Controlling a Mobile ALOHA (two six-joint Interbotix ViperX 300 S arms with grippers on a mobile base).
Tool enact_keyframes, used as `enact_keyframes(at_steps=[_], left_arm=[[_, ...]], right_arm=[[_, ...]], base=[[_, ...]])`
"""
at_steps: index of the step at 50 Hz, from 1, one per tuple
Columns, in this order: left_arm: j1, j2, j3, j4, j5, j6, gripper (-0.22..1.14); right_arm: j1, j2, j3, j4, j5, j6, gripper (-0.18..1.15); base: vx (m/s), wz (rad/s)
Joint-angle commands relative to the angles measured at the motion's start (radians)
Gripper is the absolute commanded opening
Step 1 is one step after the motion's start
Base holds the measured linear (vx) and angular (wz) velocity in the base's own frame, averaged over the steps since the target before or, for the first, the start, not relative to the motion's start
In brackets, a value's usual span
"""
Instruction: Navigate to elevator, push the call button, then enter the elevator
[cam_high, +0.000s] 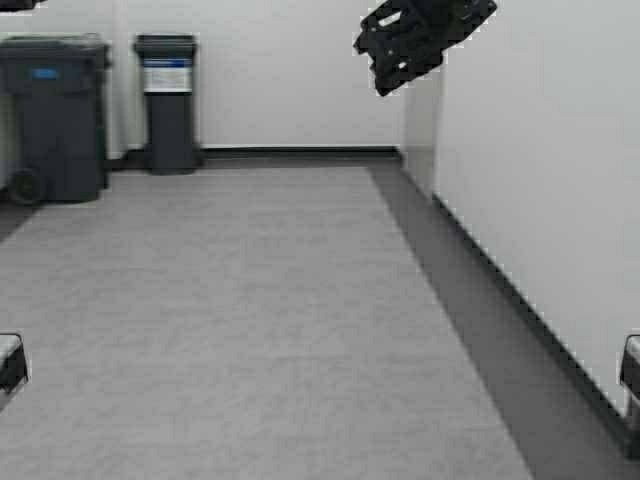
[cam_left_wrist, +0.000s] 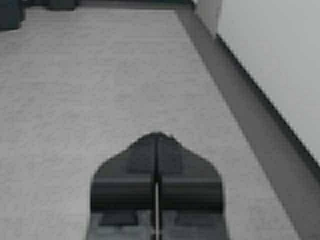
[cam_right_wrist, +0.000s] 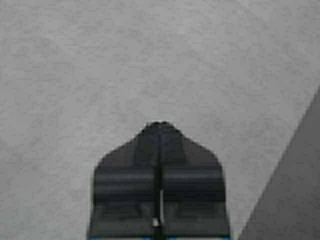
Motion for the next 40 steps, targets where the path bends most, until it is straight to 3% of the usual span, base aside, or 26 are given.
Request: enact_keyframes(at_steps=[1,23,40], left_arm=[[0.002,-0.035,-0.002,0.002,-0.008,0.006,0.03],[0.002,-0.034,-0.005,0.002,-0.008,0.005,0.03],[0.002,0.0,-0.017,0.005,-0.012,0.006,0.03]], right_arm=[[0.025,-0.034,-0.028,0.012,-0.006,0.002,0.06],[0.046,-0.031,-0.021,0.026,-0.012,0.0,0.06],[0.057,-0.005,-0.026,0.028,-0.014,0.0,0.06]], base=[[0.52,-0.33],[0.54,-0.37],[0.52,-0.6]])
